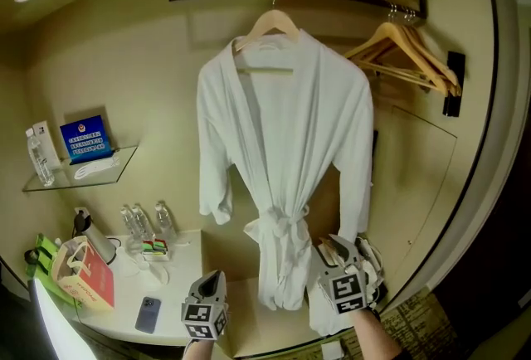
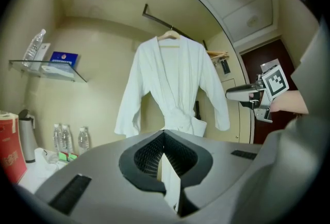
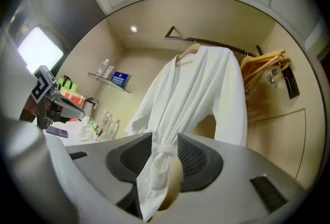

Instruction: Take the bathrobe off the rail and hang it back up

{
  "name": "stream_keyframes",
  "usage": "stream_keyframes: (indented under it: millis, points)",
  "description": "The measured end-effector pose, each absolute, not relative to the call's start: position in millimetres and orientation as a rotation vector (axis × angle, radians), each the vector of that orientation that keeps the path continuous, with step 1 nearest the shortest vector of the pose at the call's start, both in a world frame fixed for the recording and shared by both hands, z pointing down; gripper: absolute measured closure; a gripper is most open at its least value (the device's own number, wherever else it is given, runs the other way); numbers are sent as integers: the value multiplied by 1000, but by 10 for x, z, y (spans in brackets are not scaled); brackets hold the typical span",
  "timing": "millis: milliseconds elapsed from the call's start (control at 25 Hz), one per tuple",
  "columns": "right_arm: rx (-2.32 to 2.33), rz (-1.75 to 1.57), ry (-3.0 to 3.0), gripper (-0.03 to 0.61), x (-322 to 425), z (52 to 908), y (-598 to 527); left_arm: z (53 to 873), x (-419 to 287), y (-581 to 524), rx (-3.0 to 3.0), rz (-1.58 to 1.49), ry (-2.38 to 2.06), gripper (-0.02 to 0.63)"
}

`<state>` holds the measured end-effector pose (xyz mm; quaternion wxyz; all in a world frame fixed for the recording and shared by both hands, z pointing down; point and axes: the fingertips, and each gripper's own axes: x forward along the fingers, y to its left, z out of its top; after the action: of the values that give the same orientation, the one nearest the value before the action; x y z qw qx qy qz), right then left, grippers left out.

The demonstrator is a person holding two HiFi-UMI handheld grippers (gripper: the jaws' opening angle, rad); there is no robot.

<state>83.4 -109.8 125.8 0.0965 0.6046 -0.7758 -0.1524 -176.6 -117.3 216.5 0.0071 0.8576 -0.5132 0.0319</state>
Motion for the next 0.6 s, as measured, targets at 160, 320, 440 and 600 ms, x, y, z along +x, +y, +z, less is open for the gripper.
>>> stream_keyframes:
  millis: [160,320,440,600]
  points:
    - [1855,-674,-2227,390,773,457,-1367,1742,-1669,-1478,2754,25,-1570,612]
    - [1908,-874,-2106,367,688,-375,-1579,1226,-1499,-1769,2856,-50,-1528,612]
    - [1944,-1018,-1995,345,657,-1025,-1726,786,-1272,-1914,2938,-99,-1472,612]
    - [1966,-1191,-1828,339,646,-1802,-1939,254,-967,-2103,3023,-162,-1438,612]
